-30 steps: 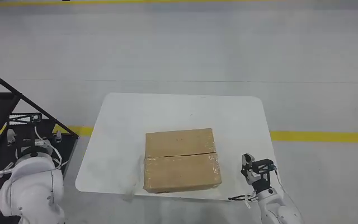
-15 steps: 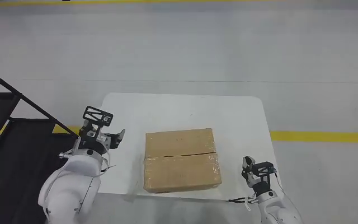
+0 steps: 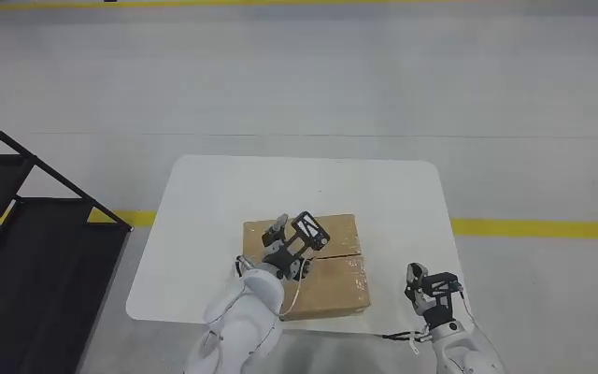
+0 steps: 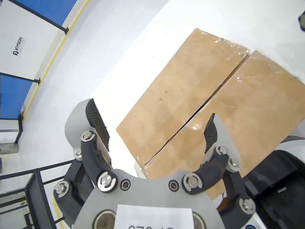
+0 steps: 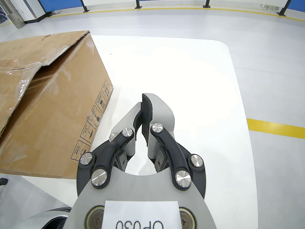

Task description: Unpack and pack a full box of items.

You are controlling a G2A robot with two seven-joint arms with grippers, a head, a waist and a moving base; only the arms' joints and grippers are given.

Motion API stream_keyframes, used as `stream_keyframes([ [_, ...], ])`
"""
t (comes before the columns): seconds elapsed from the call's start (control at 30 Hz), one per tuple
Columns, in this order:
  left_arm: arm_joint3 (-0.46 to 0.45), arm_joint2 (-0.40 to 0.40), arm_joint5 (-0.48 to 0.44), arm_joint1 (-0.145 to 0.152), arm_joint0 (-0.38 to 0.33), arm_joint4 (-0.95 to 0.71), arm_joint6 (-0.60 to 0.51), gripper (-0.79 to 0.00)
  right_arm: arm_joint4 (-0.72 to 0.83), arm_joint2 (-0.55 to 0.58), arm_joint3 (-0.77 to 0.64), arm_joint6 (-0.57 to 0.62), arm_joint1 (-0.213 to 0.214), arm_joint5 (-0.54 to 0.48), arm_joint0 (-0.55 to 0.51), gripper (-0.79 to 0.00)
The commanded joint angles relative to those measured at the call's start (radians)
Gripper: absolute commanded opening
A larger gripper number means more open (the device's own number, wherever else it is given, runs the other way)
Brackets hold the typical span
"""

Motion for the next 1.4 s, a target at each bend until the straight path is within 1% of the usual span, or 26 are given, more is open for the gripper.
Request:
stream_keyframes([
  [0.0,0.055,0.033,0.010,-0.007,-0.027,-0.001,-0.011,0.000,0.003,0.004,0.002,-0.005,0.000,0.002,-0.006,-0.785],
  [0.1,0.119,0.051,0.037,-0.017,-0.065,-0.039,-0.039,0.000,0.006,0.010,0.004,-0.010,-0.001,0.006,-0.015,-0.785],
  [0.2,0.176,0.048,0.080,-0.028,-0.106,-0.085,-0.065,0.000,0.009,0.014,0.005,-0.013,-0.001,0.010,-0.022,-0.785],
  [0.27,0.217,0.050,0.091,-0.033,-0.133,-0.093,-0.079,0.000,0.008,0.016,0.005,-0.014,-0.002,0.013,-0.026,-0.785],
  [0.43,0.294,0.044,0.087,-0.040,-0.183,-0.106,-0.105,0.000,0.007,0.020,0.005,-0.013,-0.002,0.018,-0.030,-0.785],
  [0.6,0.339,0.034,0.085,-0.043,-0.204,-0.108,-0.099,0.000,0.004,0.020,0.005,-0.007,-0.004,0.021,-0.028,-0.785],
  [0.77,0.354,0.033,0.056,-0.042,-0.207,-0.095,-0.107,0.000,-0.002,0.017,0.009,0.001,-0.005,0.022,-0.019,-0.785],
  [0.87,0.339,0.035,0.029,-0.041,-0.197,-0.098,-0.115,0.000,-0.004,0.013,0.011,0.003,-0.006,0.022,-0.014,-0.785],
  [1.03,0.299,0.025,-0.001,-0.040,-0.175,-0.154,-0.143,0.000,-0.006,0.005,0.013,0.004,-0.009,0.025,-0.011,-0.785],
  [1.23,0.291,0.023,-0.013,-0.039,-0.171,-0.163,-0.153,0.000,-0.006,0.008,0.020,0.005,-0.010,0.024,-0.009,-0.785],
  [1.37,0.317,0.023,-0.009,-0.040,-0.187,-0.154,-0.148,0.000,-0.004,0.011,0.023,0.003,-0.010,0.024,-0.010,-0.785],
])
